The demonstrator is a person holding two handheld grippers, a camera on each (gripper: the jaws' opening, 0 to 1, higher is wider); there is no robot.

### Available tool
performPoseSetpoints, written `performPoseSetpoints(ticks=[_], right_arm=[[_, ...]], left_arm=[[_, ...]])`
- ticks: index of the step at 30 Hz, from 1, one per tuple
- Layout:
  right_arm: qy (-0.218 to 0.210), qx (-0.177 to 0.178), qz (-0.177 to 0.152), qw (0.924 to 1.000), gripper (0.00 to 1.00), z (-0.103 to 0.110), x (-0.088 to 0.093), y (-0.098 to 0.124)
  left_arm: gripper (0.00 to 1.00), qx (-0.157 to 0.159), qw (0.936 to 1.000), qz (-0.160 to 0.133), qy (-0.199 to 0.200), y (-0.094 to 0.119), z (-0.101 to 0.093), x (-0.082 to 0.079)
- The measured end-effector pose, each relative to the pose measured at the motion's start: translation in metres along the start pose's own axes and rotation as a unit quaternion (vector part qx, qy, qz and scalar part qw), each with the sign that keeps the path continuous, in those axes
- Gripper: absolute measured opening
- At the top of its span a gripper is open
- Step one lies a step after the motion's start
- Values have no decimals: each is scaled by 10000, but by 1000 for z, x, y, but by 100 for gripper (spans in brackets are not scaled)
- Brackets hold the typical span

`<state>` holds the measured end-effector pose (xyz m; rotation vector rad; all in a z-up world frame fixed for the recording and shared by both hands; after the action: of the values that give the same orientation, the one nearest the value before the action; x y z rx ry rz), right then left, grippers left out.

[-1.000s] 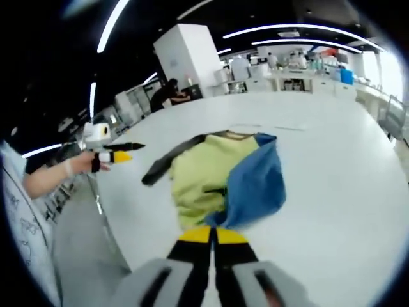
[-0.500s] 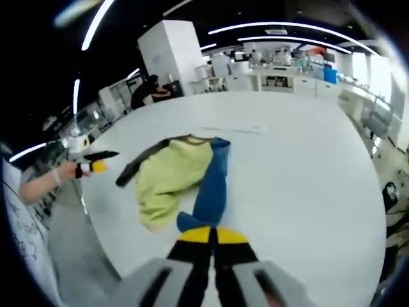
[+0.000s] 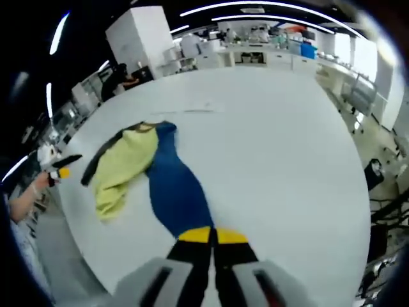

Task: Fold the garment on the visible template until the final outline fits inside the template.

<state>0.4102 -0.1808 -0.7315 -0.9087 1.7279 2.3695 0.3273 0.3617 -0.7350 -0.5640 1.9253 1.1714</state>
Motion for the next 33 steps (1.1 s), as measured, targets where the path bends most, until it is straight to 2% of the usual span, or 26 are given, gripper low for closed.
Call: performPoseSetpoints(ticks=[5,7,12,17,24,33], right_arm=[[-221,162,89,9996,0,-22,-4,-7],[-229,232,131,9994,0,-23,-4,-8],[-347,466,191,9981,0,-46,-12,-19],[-360,625,335,9968,0,-58,-16,-31],[-454,693,371,9959,0,-63,-28,-49],[-374,557,421,9969,0,-57,-34,-71]], left_arm=[[84,-31,9999,24,100,-5,3,4],[84,-24,9999,54,117,-7,2,6],[84,-32,9998,111,159,-10,5,7],[84,-57,9997,136,219,-11,5,8],[84,-80,9994,176,284,-18,10,13],[84,-78,9990,237,374,-22,9,20]])
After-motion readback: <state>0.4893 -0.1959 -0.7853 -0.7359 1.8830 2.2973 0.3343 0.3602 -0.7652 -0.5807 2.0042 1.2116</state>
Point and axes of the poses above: the point that each gripper's makers call its tool centre point, and the gripper's own axes: y roughly backward along the fingers, z roughly to its left, x roughly out of its underside, the point moved 5 cm from there along y, roughly backward along the fingers, and after that the axes turned 4 degrees about z, right-handed, at the moved point
